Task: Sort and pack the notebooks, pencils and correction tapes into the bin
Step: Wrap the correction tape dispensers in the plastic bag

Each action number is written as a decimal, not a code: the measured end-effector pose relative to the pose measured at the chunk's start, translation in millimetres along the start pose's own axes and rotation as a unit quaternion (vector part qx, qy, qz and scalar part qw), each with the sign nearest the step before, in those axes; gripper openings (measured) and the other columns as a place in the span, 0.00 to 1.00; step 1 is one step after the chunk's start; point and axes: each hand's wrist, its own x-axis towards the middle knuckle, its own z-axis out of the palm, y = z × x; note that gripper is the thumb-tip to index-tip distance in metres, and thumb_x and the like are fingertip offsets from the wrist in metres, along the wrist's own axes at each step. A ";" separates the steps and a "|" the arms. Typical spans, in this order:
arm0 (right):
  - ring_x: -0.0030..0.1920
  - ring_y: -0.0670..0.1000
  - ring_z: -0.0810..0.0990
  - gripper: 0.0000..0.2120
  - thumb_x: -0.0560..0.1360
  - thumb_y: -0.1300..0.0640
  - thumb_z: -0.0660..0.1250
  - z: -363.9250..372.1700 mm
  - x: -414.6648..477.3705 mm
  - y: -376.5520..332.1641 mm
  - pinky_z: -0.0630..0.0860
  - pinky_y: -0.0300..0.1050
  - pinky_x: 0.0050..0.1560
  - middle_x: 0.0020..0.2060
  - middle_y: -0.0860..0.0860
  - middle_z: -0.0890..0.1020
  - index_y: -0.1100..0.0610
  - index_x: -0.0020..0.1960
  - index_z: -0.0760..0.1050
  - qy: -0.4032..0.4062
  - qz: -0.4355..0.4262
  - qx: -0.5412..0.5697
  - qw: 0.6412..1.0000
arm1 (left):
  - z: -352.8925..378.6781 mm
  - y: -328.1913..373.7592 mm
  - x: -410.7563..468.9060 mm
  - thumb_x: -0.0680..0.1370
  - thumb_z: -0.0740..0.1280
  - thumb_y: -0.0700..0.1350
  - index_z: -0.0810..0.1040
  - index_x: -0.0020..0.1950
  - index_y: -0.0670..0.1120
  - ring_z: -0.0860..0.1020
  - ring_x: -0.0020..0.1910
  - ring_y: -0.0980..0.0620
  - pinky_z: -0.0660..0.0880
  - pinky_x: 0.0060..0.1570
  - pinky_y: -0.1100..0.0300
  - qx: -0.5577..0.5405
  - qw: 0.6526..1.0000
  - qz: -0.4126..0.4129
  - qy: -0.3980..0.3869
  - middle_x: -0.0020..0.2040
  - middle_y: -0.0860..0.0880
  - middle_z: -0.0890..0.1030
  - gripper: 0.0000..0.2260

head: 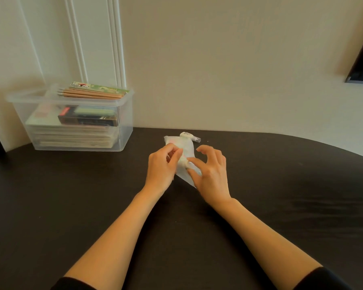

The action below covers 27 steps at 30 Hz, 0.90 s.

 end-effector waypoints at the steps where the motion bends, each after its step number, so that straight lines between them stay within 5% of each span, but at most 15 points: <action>1: 0.49 0.59 0.79 0.11 0.61 0.60 0.79 1.9 1.5 -0.5 0.74 0.51 0.49 0.49 0.59 0.80 0.59 0.42 0.83 0.019 0.026 0.005 0.999 | 0.2 1.2 -0.1 0.78 0.62 0.44 0.76 0.45 0.43 0.72 0.31 0.55 0.68 0.27 0.73 -0.007 1.000 0.000 -0.004 0.37 0.49 0.75 0.07; 4: 0.53 0.53 0.73 0.09 0.65 0.59 0.77 6.2 6.7 -6.6 0.70 0.48 0.53 0.52 0.56 0.78 0.59 0.45 0.83 0.034 0.159 0.088 0.983 | -0.4 3.3 0.9 0.78 0.63 0.44 0.76 0.44 0.43 0.73 0.31 0.54 0.68 0.24 0.74 -0.028 1.000 -0.009 -0.001 0.38 0.48 0.76 0.06; 7: 0.57 0.43 0.65 0.11 0.68 0.56 0.74 14.8 11.3 -8.9 0.65 0.37 0.54 0.57 0.49 0.75 0.58 0.50 0.82 -0.016 0.329 0.176 0.928 | -1.2 3.2 1.8 0.78 0.63 0.44 0.75 0.44 0.44 0.73 0.29 0.53 0.69 0.22 0.73 -0.041 0.999 -0.021 0.007 0.38 0.47 0.76 0.05; 11: 0.64 0.48 0.68 0.13 0.70 0.55 0.72 23.4 18.9 -14.5 0.68 0.43 0.61 0.63 0.50 0.74 0.59 0.52 0.81 -0.072 0.395 0.165 0.901 | -0.7 2.2 2.9 0.78 0.62 0.43 0.74 0.43 0.44 0.73 0.27 0.54 0.69 0.23 0.71 -0.065 0.997 -0.030 -0.004 0.35 0.49 0.75 0.06; 14: 0.64 0.53 0.70 0.10 0.73 0.53 0.68 24.4 22.4 -12.8 0.66 0.50 0.65 0.63 0.53 0.75 0.58 0.49 0.83 -0.119 0.363 0.098 0.919 | -0.1 1.5 3.9 0.78 0.63 0.42 0.74 0.42 0.44 0.73 0.25 0.56 0.69 0.23 0.71 -0.077 0.996 -0.028 -0.020 0.33 0.51 0.74 0.06; 18: 0.41 0.52 0.77 0.14 0.77 0.51 0.63 24.0 25.3 -5.1 0.70 0.48 0.58 0.37 0.53 0.80 0.59 0.41 0.81 -0.149 0.253 0.016 0.956 | 1.5 0.2 3.3 0.78 0.63 0.41 0.75 0.41 0.45 0.73 0.24 0.59 0.69 0.21 0.71 -0.075 0.997 -0.017 -0.026 0.32 0.52 0.74 0.06; 22: 0.37 0.48 0.73 0.12 0.75 0.53 0.67 25.7 33.0 4.4 0.69 0.39 0.44 0.37 0.53 0.78 0.62 0.41 0.79 -0.133 0.244 0.052 0.959 | 3.8 -4.8 1.5 0.78 0.63 0.42 0.72 0.38 0.48 0.74 0.31 0.54 0.71 0.26 0.65 -0.027 0.999 -0.020 0.017 0.34 0.50 0.75 0.08; 27: 0.40 0.46 0.73 0.06 0.74 0.63 0.65 27.0 31.0 17.6 0.69 0.33 0.39 0.44 0.54 0.80 0.64 0.46 0.80 -0.144 0.289 0.161 0.933 | 9.3 -14.1 -1.9 0.76 0.65 0.47 0.61 0.34 0.51 0.66 0.33 0.55 0.62 0.30 0.63 0.199 0.979 0.022 -0.026 0.34 0.54 0.67 0.15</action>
